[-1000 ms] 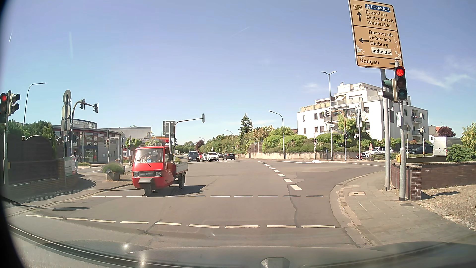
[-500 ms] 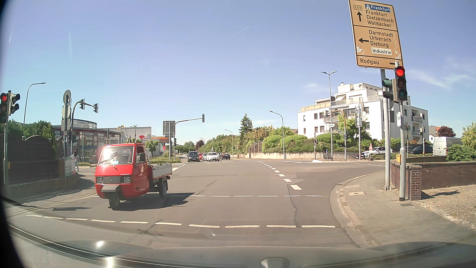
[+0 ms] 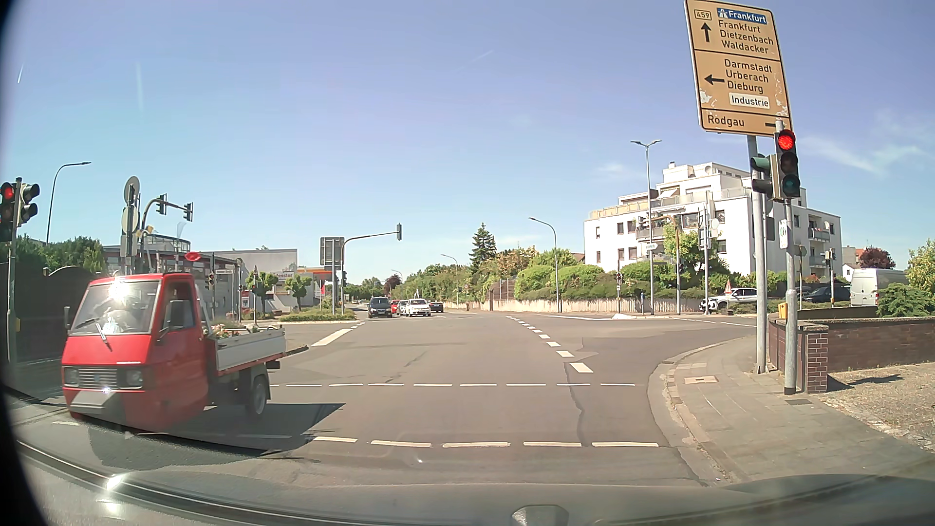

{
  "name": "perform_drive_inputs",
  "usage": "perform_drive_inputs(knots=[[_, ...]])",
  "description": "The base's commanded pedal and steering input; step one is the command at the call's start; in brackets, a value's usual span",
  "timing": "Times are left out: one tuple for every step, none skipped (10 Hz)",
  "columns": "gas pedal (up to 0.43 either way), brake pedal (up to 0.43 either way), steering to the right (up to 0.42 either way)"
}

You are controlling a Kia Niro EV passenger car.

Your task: Follow the waypoints while adhering to traffic rules and regulations

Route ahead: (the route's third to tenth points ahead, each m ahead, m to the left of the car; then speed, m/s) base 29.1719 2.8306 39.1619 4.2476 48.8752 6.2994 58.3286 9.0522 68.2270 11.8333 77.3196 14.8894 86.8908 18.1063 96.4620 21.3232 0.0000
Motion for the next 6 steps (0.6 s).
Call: perform_drive_inputs(knots=[[0.000, 0.366, -0.005], [0.000, 0.366, -0.005], [0.000, 0.366, -0.005], [0.000, 0.366, -0.005], [0.000, 0.366, -0.005], [0.000, 0.366, -0.005]])
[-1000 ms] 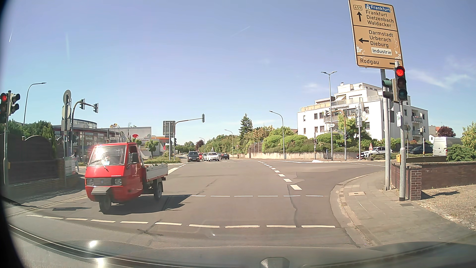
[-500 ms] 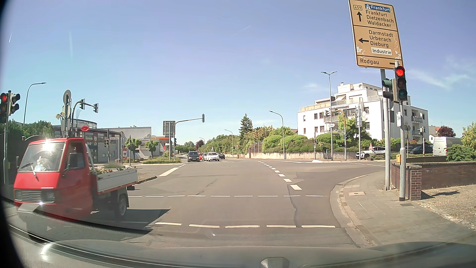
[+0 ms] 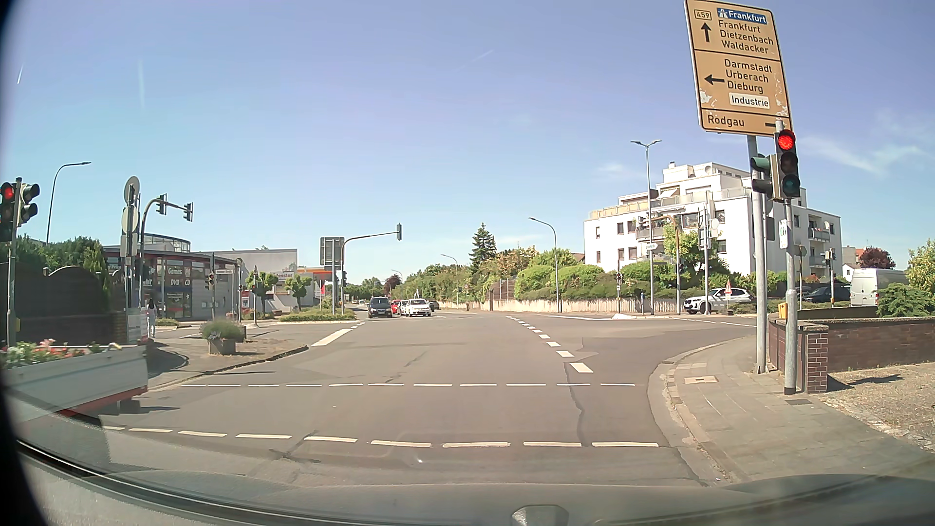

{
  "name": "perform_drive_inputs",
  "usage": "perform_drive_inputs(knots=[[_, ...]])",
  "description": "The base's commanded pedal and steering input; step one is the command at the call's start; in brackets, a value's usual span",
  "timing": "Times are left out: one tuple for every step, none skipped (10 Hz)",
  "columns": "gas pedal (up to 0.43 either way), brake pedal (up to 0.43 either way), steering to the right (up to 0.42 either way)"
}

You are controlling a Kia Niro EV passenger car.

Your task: Follow the waypoints while adhering to traffic rules and regulations

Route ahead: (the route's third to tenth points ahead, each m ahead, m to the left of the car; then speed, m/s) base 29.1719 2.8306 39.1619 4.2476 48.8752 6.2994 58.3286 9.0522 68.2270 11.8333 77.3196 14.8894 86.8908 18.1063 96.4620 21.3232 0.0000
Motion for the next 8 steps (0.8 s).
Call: perform_drive_inputs(knots=[[0.000, 0.366, -0.005], [0.000, 0.366, -0.005], [0.000, 0.372, -0.005], [0.000, 0.366, -0.005], [0.000, 0.366, -0.005], [0.000, 0.366, -0.005], [0.000, 0.366, -0.005], [0.000, 0.366, -0.005]])
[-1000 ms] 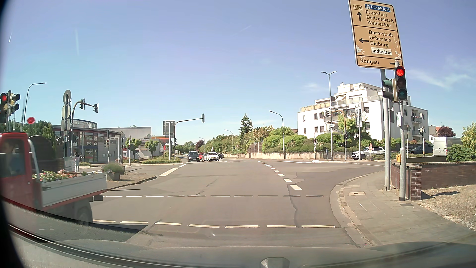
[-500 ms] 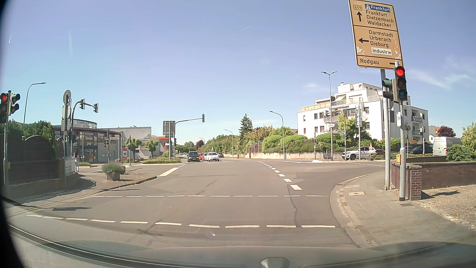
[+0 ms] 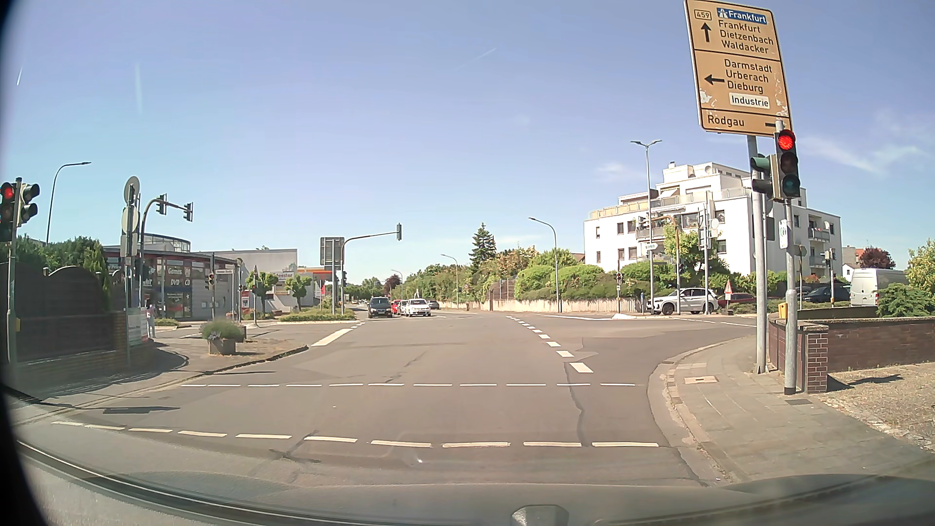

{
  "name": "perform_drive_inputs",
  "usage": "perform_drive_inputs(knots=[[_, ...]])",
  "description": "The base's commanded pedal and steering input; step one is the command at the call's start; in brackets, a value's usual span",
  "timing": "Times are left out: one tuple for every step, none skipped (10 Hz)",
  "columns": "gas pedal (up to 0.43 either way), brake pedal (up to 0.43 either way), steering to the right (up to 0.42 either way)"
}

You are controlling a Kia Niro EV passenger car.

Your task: Follow the waypoints while adhering to traffic rules and regulations

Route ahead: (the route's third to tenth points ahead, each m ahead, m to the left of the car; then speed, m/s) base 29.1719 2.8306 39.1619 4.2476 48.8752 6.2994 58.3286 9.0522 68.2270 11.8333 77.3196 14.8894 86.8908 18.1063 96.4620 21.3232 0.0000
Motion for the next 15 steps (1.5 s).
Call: perform_drive_inputs(knots=[[0.000, 0.366, -0.005], [0.000, 0.366, -0.005], [0.000, 0.366, -0.005], [0.000, 0.366, -0.005], [0.000, 0.366, -0.005], [0.000, 0.366, -0.005], [0.000, 0.366, -0.005], [0.000, 0.366, -0.005], [0.000, 0.366, -0.005], [0.000, 0.366, -0.005], [0.000, 0.366, -0.005], [0.000, 0.366, -0.005], [0.000, 0.366, -0.005], [0.000, 0.366, -0.005], [0.000, 0.366, -0.005]])
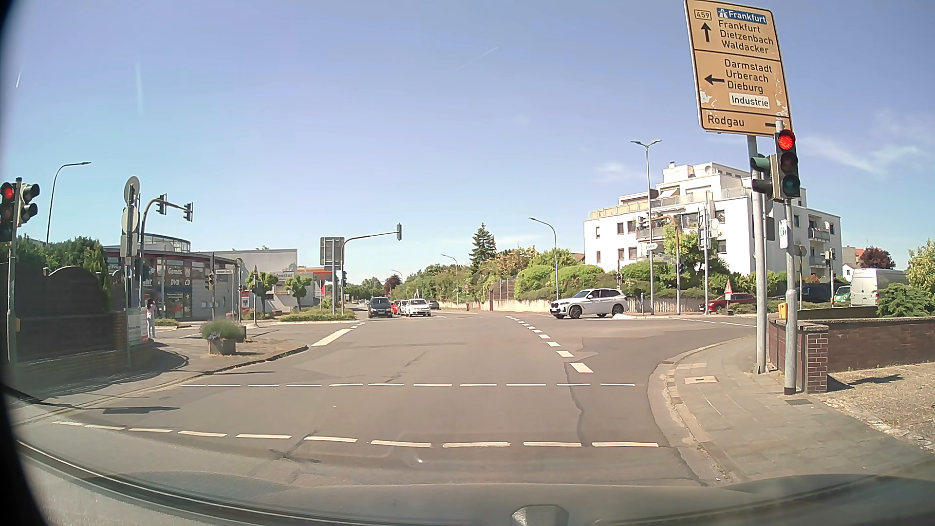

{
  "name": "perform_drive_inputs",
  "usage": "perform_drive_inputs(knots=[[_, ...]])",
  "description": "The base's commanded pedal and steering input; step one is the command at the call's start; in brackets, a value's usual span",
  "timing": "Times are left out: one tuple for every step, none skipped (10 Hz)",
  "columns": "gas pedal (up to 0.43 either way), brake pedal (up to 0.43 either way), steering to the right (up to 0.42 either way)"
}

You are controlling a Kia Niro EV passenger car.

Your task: Follow the waypoints while adhering to traffic rules and regulations

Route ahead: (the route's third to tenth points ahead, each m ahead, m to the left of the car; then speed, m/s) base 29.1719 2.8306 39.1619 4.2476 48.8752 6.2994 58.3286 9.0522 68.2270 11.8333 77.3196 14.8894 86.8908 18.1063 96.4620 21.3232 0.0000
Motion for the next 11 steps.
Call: perform_drive_inputs(knots=[[0.000, 0.366, -0.005], [0.000, 0.366, -0.005], [0.000, 0.366, -0.005], [0.000, 0.366, -0.005], [0.000, 0.366, -0.005], [0.000, 0.366, -0.005], [0.000, 0.366, -0.005], [0.000, 0.366, -0.005], [0.000, 0.366, -0.005], [0.000, 0.366, -0.005], [0.000, 0.366, -0.005]])
